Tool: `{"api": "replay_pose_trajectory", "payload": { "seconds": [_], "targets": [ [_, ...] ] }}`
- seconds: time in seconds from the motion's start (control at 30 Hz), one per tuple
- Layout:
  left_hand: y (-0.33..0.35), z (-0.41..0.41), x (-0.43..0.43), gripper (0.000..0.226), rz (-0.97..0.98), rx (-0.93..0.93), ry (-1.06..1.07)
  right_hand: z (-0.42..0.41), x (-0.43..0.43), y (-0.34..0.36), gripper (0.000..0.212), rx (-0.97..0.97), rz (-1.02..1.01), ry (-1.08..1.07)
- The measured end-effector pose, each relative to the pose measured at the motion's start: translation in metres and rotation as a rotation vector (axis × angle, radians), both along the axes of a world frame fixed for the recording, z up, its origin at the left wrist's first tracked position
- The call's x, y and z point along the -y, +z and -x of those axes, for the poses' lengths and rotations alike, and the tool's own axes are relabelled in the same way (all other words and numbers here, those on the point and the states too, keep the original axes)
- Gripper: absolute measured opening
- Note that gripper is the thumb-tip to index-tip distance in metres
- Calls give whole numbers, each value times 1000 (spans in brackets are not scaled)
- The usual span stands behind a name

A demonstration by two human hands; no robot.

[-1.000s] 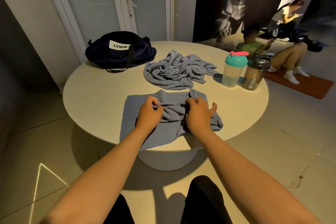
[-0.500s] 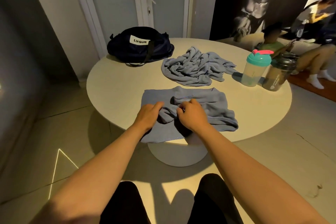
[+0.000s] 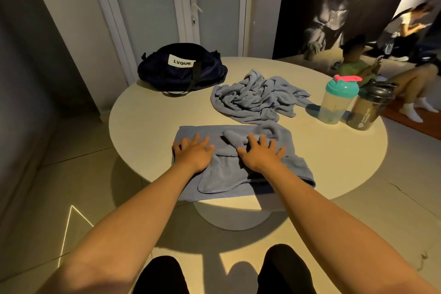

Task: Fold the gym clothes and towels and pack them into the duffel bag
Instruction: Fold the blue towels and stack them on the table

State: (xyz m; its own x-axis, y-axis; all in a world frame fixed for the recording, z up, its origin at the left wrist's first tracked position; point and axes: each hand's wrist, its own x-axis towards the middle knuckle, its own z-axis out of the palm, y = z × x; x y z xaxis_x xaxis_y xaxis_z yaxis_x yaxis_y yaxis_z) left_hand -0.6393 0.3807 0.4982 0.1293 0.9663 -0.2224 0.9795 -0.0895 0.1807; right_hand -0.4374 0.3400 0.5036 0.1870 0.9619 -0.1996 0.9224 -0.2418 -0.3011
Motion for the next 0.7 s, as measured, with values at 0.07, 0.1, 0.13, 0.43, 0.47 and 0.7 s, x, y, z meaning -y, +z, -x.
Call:
{"api": "replay_pose_trajectory", "payload": {
  "seconds": [0.07, 0.1, 0.13, 0.43, 0.47, 0.7],
  "targets": [
    [2, 0, -9, 58, -14, -45, 49, -4, -5, -6, 67, 23, -56, -44],
    [3, -2, -13, 59, -38, -21, 59, -4, -6, -7, 67, 27, -113, -40],
    [3, -7, -17, 58, -95, 44, 53, -1, -7, -7, 65, 12, -169, -17],
    [-8, -45, -34, 36, -149, 656, -125, 5, -16, -7, 55, -209, -289, 183],
    [-11, -44, -36, 31, -183, 666, -140, 4, -17, -7, 53, -164, -367, 131],
    [23, -17, -51, 38, -297, 1172, 320, 9, -15, 0, 68, -14, -90, 21]
  ]
}}
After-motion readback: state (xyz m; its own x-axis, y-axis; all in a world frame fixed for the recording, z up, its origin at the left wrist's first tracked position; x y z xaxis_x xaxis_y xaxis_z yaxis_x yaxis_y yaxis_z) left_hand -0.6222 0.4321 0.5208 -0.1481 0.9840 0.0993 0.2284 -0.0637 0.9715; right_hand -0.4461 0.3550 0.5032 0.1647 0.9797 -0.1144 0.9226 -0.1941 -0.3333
